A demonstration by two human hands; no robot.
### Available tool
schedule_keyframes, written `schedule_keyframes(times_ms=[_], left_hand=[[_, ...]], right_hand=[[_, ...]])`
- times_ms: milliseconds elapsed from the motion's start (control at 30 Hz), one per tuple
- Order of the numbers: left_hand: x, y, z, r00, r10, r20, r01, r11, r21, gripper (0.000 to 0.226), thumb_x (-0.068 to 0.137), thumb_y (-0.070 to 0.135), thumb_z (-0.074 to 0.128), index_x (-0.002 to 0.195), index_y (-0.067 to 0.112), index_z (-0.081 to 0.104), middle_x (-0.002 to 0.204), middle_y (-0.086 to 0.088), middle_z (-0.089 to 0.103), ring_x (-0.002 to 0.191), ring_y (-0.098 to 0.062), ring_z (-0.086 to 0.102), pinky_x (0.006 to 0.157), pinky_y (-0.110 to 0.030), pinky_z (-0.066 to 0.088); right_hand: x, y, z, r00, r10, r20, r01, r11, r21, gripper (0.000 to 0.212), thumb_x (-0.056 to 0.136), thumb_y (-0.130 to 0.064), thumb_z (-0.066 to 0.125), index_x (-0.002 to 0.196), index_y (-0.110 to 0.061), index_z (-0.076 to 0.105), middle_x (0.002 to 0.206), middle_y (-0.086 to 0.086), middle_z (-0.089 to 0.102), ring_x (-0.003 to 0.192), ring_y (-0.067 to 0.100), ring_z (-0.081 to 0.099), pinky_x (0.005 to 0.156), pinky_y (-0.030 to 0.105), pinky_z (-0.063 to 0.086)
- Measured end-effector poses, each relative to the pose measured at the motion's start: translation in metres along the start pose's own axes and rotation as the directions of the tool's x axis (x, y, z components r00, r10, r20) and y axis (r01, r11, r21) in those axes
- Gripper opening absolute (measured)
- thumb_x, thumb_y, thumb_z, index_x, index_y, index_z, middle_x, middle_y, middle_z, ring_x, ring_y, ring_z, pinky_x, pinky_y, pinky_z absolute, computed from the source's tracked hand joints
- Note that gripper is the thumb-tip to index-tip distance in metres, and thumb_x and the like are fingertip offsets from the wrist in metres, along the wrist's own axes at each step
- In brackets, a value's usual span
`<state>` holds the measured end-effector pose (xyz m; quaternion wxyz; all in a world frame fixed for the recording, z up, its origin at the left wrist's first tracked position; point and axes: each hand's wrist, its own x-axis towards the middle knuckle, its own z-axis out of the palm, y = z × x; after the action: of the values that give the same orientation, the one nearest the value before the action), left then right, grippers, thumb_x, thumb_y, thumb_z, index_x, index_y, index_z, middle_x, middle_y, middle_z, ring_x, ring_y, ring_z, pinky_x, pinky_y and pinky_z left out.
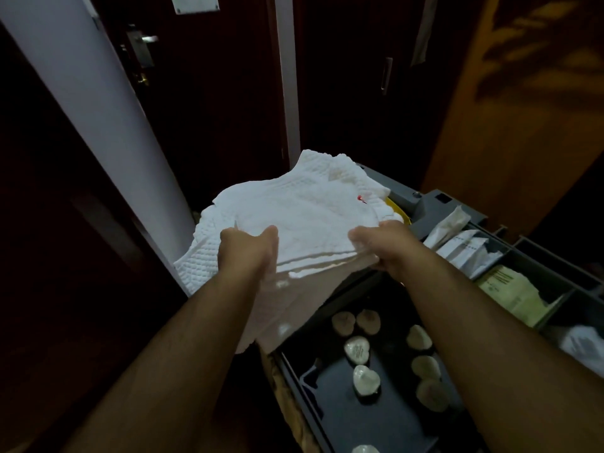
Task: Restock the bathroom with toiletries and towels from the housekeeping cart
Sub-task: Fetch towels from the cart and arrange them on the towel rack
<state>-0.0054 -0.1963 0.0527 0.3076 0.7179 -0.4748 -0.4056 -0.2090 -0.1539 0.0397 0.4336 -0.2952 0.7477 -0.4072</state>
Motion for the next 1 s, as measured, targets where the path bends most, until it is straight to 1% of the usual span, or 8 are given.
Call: schedule_keyframes(times_ms=[100,233,333,500,600,700,800,1000], left_hand=[[-0.01,-0.002,-0.003,0.996,-0.02,0.087,0.019,1.0,0.006,0.051,0.084,0.033,0.069,0.122,0.002,0.056,0.099,-0.006,0.064,0.077,-0.02,0.06,0.054,-0.025,0.043],[-0.022,-0.004,-0.011,0.984,-0.026,0.177,0.026,1.0,0.001,0.03,0.074,0.022,0.07,0.096,0.001,0.067,0.086,-0.012,0.072,0.073,-0.026,0.068,0.054,-0.027,0.052],[-0.03,-0.01,-0.008,0.958,-0.004,0.285,0.051,0.986,-0.16,0.026,0.078,0.014,0.072,0.101,0.004,0.068,0.089,-0.015,0.074,0.079,-0.033,0.073,0.072,-0.047,0.063],[-0.037,-0.027,-0.011,0.937,0.166,0.306,-0.103,0.972,-0.21,0.037,0.087,0.024,0.076,0.121,0.019,0.062,0.105,-0.003,0.074,0.088,-0.021,0.073,0.067,-0.033,0.06],[-0.045,-0.035,-0.02,0.923,0.247,0.295,-0.185,0.957,-0.222,0.04,0.09,0.034,0.072,0.127,0.022,0.061,0.109,0.005,0.073,0.094,-0.014,0.072,0.067,-0.026,0.058],[-0.056,-0.045,-0.029,0.892,0.326,0.314,-0.259,0.936,-0.237,0.047,0.09,0.044,0.069,0.132,0.024,0.058,0.117,0.007,0.07,0.103,-0.012,0.069,0.087,-0.034,0.058],[-0.073,-0.055,-0.035,0.819,0.377,0.432,-0.285,0.922,-0.262,0.046,0.09,0.033,0.073,0.131,0.024,0.055,0.118,0.007,0.071,0.103,-0.009,0.07,0.092,-0.035,0.058],[-0.095,-0.08,-0.056,0.75,0.424,0.508,-0.295,0.901,-0.318,0.034,0.094,0.04,0.065,0.127,0.036,0.055,0.116,0.014,0.069,0.107,-0.007,0.067,0.097,-0.039,0.054]], right_hand=[[-0.005,0.007,-0.014,0.99,0.055,0.132,-0.047,0.997,-0.062,0.017,0.084,-0.01,0.073,0.094,-0.008,0.059,0.097,0.014,0.065,0.085,0.026,0.065,0.07,0.036,0.057],[-0.01,0.022,-0.02,0.959,0.056,0.277,-0.058,0.998,0.0,0.044,0.078,-0.024,0.083,0.115,-0.011,0.065,0.107,0.009,0.074,0.098,0.029,0.071,0.09,0.048,0.058],[-0.01,0.029,-0.015,0.985,-0.003,0.175,-0.028,0.984,0.174,0.045,0.083,-0.024,0.079,0.121,-0.004,0.065,0.107,0.01,0.075,0.097,0.029,0.072,0.092,0.045,0.057],[-0.021,0.043,-0.012,0.972,-0.034,0.235,-0.007,0.985,0.172,0.046,0.072,-0.027,0.088,0.111,-0.012,0.069,0.104,0.007,0.077,0.098,0.03,0.073,0.095,0.052,0.055],[-0.037,0.05,-0.009,0.986,-0.037,0.163,-0.006,0.968,0.252,0.033,0.081,-0.03,0.081,0.107,-0.012,0.07,0.102,0.008,0.077,0.094,0.03,0.073,0.093,0.053,0.056],[-0.057,0.059,-0.006,0.992,-0.097,0.077,0.079,0.975,0.206,0.027,0.078,-0.022,0.079,0.101,-0.01,0.071,0.097,0.009,0.077,0.09,0.032,0.073,0.09,0.056,0.057],[-0.082,0.069,0.0,0.993,-0.119,-0.016,0.12,0.976,0.183,0.025,0.076,-0.017,0.077,0.1,-0.012,0.071,0.095,0.009,0.077,0.088,0.031,0.073,0.087,0.056,0.058],[-0.14,0.082,0.016,0.991,-0.058,-0.122,0.097,0.936,0.339,0.043,0.081,-0.043,0.073,0.117,-0.02,0.069,0.107,0.002,0.076,0.098,0.028,0.072,0.093,0.052,0.055]])
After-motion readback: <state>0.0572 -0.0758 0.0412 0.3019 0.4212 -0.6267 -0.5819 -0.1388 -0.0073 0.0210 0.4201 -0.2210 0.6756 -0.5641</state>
